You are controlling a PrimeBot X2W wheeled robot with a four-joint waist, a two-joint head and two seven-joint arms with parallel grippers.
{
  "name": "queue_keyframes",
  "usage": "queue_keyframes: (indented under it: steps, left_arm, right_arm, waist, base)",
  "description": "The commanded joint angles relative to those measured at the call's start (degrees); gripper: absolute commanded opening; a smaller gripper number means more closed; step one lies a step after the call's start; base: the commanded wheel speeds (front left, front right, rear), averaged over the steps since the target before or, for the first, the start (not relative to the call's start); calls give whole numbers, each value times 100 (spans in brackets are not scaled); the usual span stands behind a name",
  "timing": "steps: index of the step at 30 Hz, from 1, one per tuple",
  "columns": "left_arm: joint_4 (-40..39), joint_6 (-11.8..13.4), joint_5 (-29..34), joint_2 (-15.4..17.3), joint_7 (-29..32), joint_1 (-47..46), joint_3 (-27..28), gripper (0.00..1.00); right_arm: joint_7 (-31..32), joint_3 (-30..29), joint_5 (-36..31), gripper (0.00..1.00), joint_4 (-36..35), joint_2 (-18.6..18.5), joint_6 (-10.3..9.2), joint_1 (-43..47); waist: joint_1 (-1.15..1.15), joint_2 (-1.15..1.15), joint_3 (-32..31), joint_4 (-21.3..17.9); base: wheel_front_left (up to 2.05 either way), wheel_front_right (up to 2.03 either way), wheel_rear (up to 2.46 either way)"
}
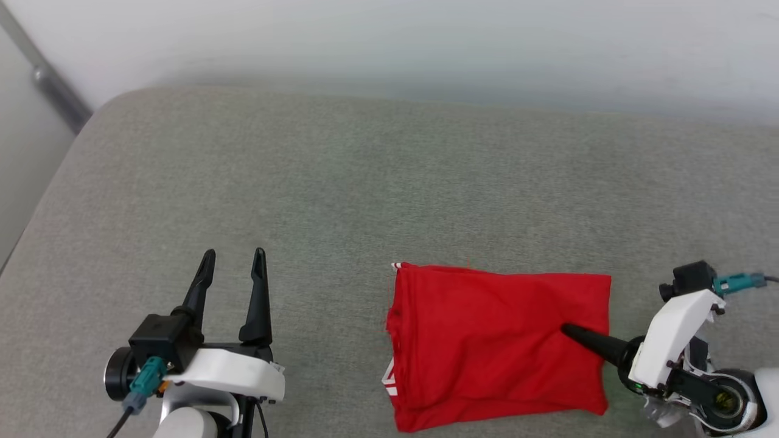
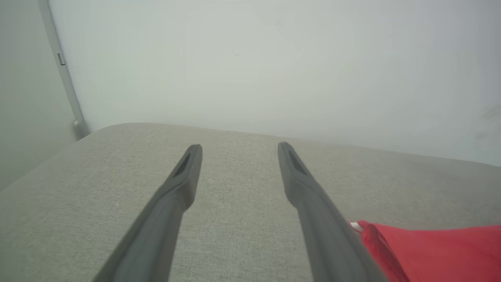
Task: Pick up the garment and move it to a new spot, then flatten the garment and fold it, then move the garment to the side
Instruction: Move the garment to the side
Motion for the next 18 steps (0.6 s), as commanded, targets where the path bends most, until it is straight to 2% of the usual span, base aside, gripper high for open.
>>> queue_keyframes:
  steps: [1, 4, 9, 16, 18]
  left_arm:
    - [3, -22, -2, 14, -23, 57, 9, 100]
    - [-19, -31, 14, 17, -20, 61, -7, 100]
    - [-75, -52, 68, 21, -19, 38, -48, 100]
    - [-215, -68, 188, 123, 63, -236, -130, 100]
    - [-313, -86, 260, 175, 137, -422, -170, 100]
  right_arm:
    - [-45, 55, -90, 0, -54, -92, -2, -84]
    - [-297, 383, -530, 0, -189, -476, -2, -134]
    - [-519, 779, -830, 0, -184, -869, -2, -291]
    - [-824, 1145, -1190, 0, 146, -1235, -2, -829]
    - [-945, 1168, -1140, 0, 313, -1230, -1, -1081]
  waist:
    - [0, 0, -60, -135]
    - [0, 0, -63, -395]
    - [0, 0, 27, -984]
    - [0, 0, 472, -2149]
    - [0, 0, 695, -2456]
  base:
    - [0, 0, 0]
    - [0, 0, 0]
    - [0, 0, 0]
    - [0, 0, 0]
    - [0, 0, 0]
